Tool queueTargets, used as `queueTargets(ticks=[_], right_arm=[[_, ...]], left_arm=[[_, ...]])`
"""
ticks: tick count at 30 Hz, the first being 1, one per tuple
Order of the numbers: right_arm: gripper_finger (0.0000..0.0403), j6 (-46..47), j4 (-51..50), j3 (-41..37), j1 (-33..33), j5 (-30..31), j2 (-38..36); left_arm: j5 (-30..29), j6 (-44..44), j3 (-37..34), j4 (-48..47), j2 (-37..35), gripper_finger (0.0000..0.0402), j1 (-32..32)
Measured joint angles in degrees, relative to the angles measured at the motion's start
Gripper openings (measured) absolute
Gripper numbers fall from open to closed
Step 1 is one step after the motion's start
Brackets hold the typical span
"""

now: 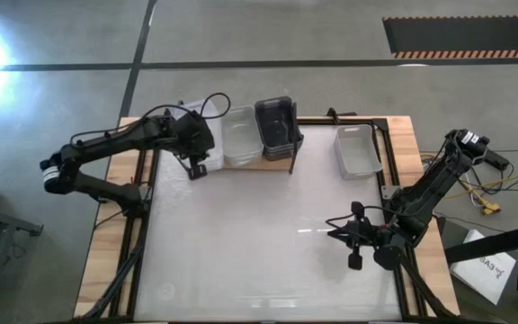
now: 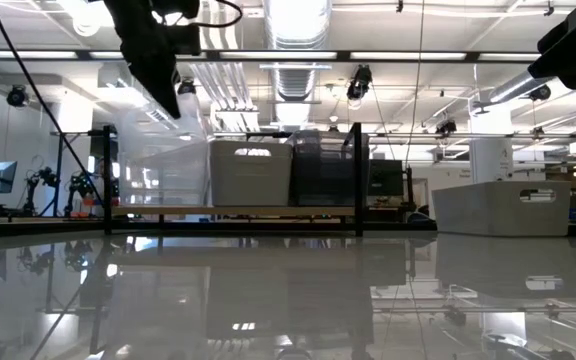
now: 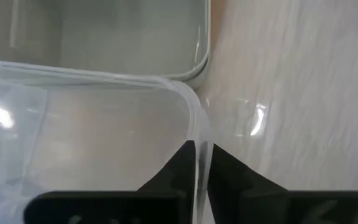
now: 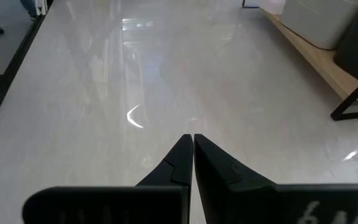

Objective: Stack baskets on shelf by color
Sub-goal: Stack the transparent bin on top of the transparent bin on the shelf

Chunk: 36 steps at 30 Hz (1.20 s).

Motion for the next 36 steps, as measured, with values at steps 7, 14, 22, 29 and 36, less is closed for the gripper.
queueTargets(ticks=[7, 14, 22, 29, 36], right_arm=[[0.0009, 0.0, 0.5, 0.0, 0.0, 0.0, 0.0], [0.0009, 0.0, 0.8, 0.0, 0.0, 0.0, 0.0], [0.0009, 0.0, 0.8, 0.0, 0.0, 1.4, -0.1], [0.0009, 0.0, 0.9, 0.0, 0.0, 1.4, -0.1], [0.0009, 0.0, 0.9, 0.0, 0.0, 1.4, -0.1]], left_arm=[[0.0, -1.6, 1.4, 0.0, -0.7, 0.0070, 0.2], [0.1, -3.5, 1.4, 0.0, 0.9, 0.0104, 0.3], [0.1, -4.7, 2.5, 0.3, 4.6, 0.0010, 0.3], [0.1, -4.9, 7.6, -4.1, 9.3, 0.0001, 0.3], [0.0, -4.9, 13.6, -12.1, 16.7, 0.0001, 0.3]])
